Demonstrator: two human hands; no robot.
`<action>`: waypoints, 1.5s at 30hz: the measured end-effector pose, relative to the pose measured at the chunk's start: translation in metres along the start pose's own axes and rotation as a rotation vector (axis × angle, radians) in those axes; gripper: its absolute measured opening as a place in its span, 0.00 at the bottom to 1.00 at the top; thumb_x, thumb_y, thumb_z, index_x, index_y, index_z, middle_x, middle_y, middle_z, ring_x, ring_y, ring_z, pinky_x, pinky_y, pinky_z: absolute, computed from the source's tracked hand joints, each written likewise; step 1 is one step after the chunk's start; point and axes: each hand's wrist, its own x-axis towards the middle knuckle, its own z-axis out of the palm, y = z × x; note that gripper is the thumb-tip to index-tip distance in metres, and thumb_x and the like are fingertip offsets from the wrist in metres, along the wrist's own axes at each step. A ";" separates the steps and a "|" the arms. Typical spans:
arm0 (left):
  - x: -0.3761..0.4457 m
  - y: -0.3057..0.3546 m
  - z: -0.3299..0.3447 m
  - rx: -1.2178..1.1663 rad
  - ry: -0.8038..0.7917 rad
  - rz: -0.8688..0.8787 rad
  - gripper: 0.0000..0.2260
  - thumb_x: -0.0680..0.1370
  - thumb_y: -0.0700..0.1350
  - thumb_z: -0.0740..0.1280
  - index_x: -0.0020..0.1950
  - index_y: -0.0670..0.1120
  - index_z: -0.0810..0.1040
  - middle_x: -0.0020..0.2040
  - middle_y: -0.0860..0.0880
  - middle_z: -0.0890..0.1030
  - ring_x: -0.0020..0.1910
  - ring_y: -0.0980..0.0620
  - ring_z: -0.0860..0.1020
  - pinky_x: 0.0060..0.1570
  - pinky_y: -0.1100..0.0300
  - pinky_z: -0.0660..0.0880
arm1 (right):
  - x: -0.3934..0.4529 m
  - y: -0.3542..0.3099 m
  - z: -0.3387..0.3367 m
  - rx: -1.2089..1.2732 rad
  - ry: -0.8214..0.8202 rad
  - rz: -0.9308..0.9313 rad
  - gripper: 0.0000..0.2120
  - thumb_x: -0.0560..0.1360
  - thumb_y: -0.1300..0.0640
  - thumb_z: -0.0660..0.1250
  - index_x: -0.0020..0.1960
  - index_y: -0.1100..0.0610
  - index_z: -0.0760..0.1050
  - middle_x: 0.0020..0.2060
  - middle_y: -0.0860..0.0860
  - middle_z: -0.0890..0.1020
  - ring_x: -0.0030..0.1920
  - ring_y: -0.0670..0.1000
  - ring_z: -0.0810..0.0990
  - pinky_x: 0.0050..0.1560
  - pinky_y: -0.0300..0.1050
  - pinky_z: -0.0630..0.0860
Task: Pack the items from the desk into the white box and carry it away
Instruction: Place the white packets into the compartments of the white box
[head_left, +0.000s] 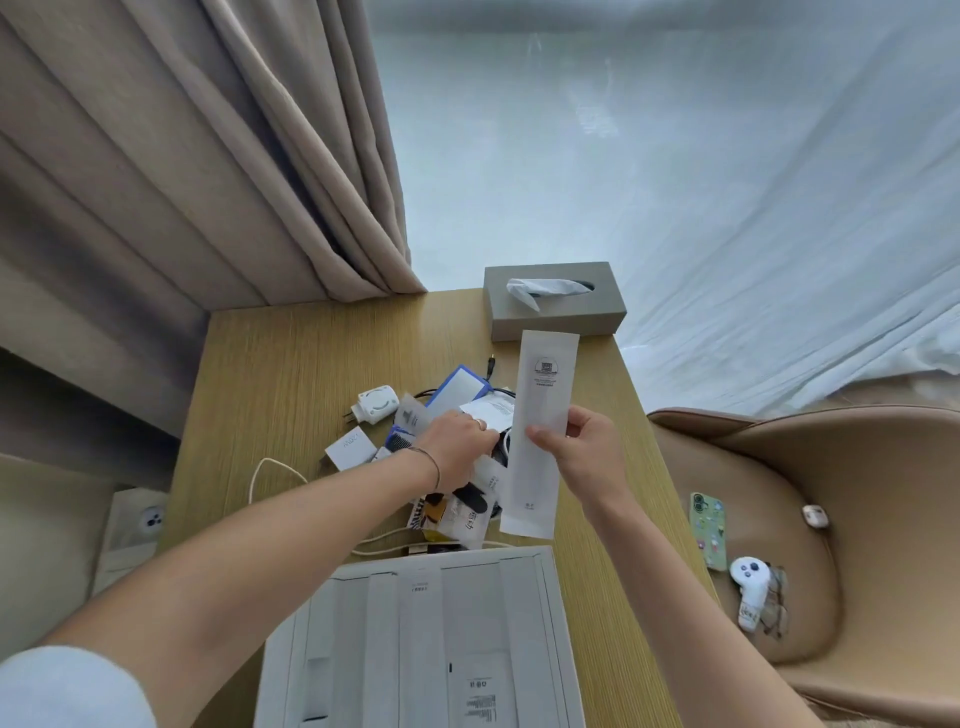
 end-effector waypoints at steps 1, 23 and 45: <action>-0.003 -0.001 0.000 -0.042 0.024 -0.017 0.08 0.75 0.41 0.67 0.54 0.46 0.74 0.49 0.46 0.78 0.49 0.45 0.75 0.42 0.57 0.63 | -0.001 0.000 -0.001 0.012 -0.005 0.002 0.06 0.73 0.61 0.76 0.48 0.51 0.85 0.43 0.48 0.88 0.45 0.51 0.87 0.46 0.50 0.83; -0.130 0.015 -0.074 -0.762 0.830 -0.505 0.06 0.74 0.48 0.73 0.47 0.46 0.82 0.43 0.51 0.83 0.39 0.51 0.79 0.28 0.69 0.69 | -0.082 -0.042 0.009 0.156 -0.179 -0.146 0.09 0.73 0.61 0.76 0.51 0.50 0.85 0.44 0.45 0.89 0.44 0.45 0.87 0.39 0.33 0.79; -0.246 0.053 -0.048 -1.236 0.899 -0.577 0.12 0.73 0.39 0.76 0.52 0.53 0.81 0.47 0.57 0.85 0.44 0.53 0.83 0.46 0.50 0.82 | -0.158 0.080 0.054 -0.528 -0.362 0.212 0.06 0.72 0.61 0.75 0.47 0.52 0.85 0.39 0.43 0.85 0.40 0.44 0.83 0.41 0.41 0.79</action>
